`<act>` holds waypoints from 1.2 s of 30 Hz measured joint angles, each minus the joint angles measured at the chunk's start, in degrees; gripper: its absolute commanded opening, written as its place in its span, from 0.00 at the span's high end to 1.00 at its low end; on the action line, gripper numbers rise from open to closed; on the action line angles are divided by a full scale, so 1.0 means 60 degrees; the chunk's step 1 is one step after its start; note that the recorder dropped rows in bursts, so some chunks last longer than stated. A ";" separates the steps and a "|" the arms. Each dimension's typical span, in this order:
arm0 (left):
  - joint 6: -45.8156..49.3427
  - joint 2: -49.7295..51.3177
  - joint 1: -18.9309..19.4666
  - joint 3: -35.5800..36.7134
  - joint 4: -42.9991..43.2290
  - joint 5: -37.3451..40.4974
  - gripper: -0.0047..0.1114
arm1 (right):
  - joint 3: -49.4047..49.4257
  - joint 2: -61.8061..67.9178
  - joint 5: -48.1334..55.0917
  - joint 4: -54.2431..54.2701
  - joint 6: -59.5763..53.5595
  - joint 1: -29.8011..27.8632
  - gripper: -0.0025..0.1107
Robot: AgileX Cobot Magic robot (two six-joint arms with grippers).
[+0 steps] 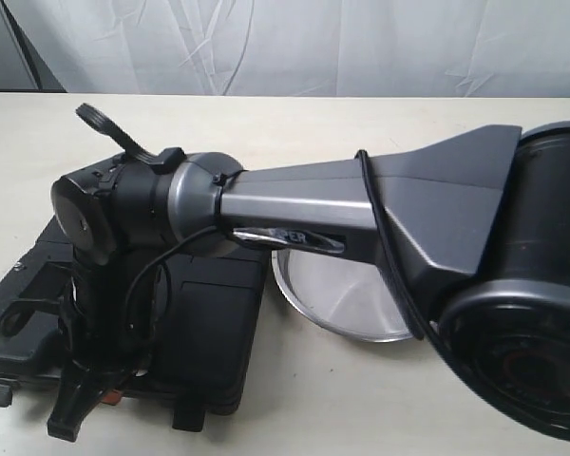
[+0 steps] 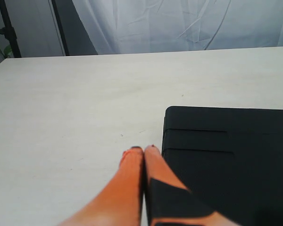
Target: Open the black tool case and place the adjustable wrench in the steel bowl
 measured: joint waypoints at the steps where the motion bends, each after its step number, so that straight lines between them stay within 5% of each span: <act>1: 0.0000 0.0000 0.0000 0.0000 0.0000 0.0000 0.96 | 0.0000 0.0000 0.0000 0.0000 0.0000 0.0000 0.97; 36: 0.0000 0.0000 0.0000 0.0000 0.0000 0.0000 0.96 | 0.0017 0.0246 -0.0099 0.0017 -0.0055 0.0000 0.97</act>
